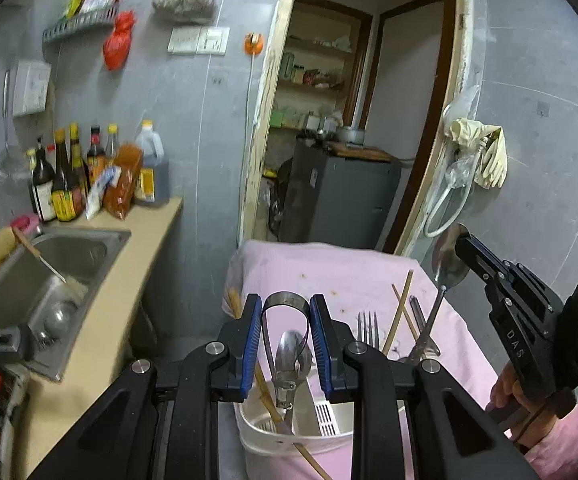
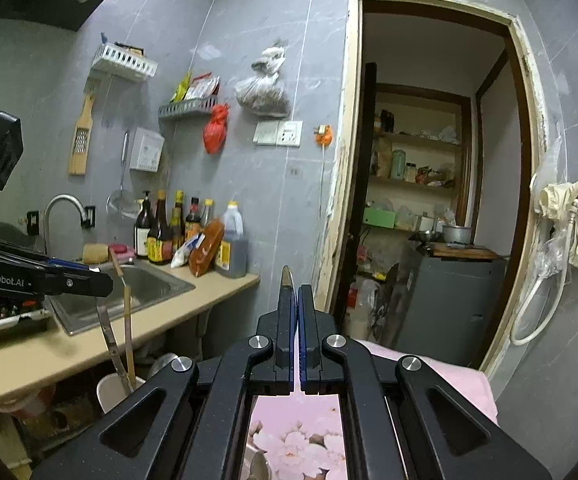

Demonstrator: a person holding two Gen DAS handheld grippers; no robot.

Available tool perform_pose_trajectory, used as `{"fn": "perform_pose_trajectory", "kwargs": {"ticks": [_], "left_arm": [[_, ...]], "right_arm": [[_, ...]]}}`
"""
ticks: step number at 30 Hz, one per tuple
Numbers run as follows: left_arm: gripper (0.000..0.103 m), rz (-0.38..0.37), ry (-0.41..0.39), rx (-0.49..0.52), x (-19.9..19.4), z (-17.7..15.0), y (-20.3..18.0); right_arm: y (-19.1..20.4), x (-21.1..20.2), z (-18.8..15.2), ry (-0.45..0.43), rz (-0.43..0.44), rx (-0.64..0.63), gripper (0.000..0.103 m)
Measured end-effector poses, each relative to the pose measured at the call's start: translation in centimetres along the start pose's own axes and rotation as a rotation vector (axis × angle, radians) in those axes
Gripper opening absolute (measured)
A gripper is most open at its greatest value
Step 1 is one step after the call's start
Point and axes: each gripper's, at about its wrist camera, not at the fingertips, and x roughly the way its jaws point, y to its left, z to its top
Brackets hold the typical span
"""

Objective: Organize utensils
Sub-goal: 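Lift the peeler and spoon and carry them over the white basket, then open the left tool over the basket while the right tool releases the spoon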

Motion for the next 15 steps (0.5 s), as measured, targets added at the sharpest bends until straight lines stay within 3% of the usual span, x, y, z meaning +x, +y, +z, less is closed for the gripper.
{"fn": "perform_pose_trajectory", "kwargs": {"ticks": [15], "left_arm": [[0.024, -0.024, 0.110, -0.012, 3.2, -3.0, -0.5]], "right_arm": [[0.7, 1.4, -3.4, 0.075, 0.046, 0.004, 0.002]]}}
